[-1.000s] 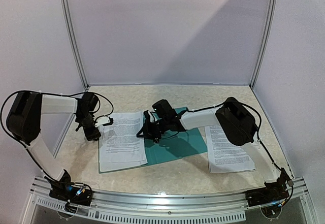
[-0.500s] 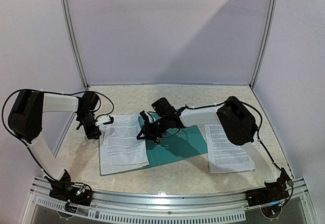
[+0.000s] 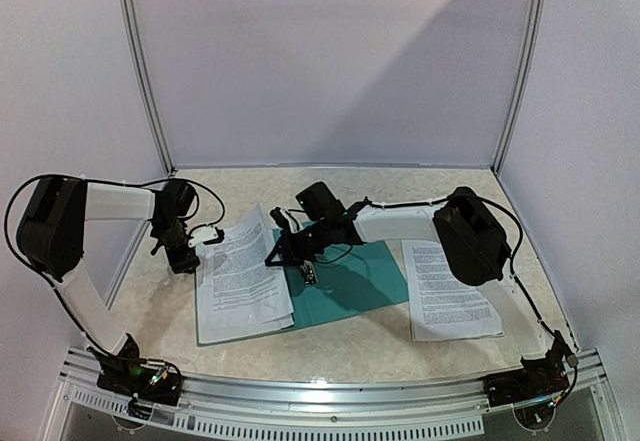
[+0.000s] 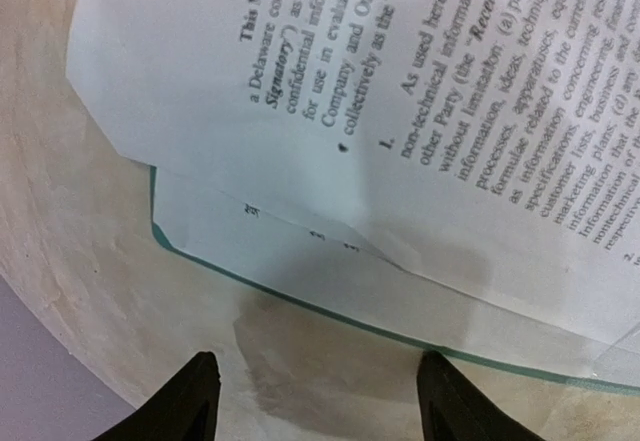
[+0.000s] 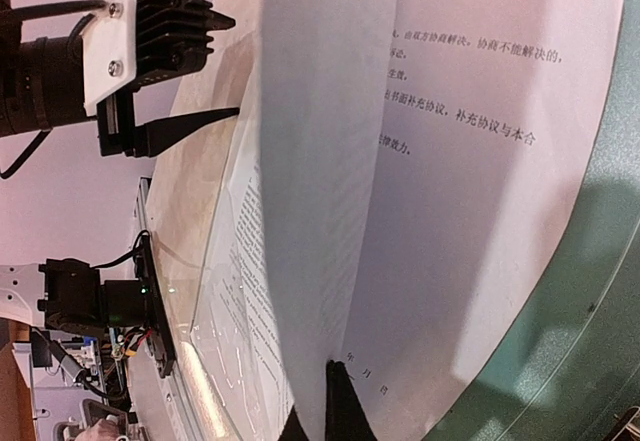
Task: Put the files into the folder
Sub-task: Insert the folder to form pockets on the folder.
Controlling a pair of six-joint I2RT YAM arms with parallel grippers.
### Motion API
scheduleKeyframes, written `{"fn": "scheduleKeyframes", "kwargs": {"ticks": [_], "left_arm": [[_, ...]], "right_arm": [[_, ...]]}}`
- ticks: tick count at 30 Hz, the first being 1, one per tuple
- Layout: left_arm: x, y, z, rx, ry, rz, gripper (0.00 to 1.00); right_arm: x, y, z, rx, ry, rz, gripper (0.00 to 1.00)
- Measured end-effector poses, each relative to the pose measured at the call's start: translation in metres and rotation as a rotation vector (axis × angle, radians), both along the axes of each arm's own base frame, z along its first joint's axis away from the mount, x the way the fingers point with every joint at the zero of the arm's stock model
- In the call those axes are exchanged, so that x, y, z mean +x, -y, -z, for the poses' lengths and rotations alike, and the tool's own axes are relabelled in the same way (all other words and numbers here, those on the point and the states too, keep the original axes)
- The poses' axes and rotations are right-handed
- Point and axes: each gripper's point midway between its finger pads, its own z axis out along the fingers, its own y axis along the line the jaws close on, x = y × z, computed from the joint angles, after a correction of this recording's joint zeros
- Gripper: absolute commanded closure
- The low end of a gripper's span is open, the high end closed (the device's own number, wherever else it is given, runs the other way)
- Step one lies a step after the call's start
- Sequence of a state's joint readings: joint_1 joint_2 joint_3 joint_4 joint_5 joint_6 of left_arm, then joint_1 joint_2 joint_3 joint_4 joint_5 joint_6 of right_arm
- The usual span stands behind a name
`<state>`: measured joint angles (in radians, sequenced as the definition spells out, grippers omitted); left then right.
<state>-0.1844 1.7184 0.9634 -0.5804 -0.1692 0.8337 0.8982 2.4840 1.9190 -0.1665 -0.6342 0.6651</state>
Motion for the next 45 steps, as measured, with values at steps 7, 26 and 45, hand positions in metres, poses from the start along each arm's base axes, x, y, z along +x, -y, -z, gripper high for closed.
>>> {"fn": "scheduleKeyframes", "kwargs": {"ticks": [7,26,45], "left_arm": [[0.000,0.000,0.000,-0.001,0.000,-0.001,0.32],[0.000,0.001,0.000,-0.007,0.000,-0.010,0.31],[0.023,-0.024,-0.002,-0.021,0.051,-0.121,0.32]], "right_arm": [[-0.005,-0.004,-0.002,0.029,-0.022,-0.003,1.00],[-0.031,-0.019,0.003,0.068,-0.145,0.033,1.00],[-0.015,-0.012,0.015,0.033,-0.151,0.080,1.00]]}}
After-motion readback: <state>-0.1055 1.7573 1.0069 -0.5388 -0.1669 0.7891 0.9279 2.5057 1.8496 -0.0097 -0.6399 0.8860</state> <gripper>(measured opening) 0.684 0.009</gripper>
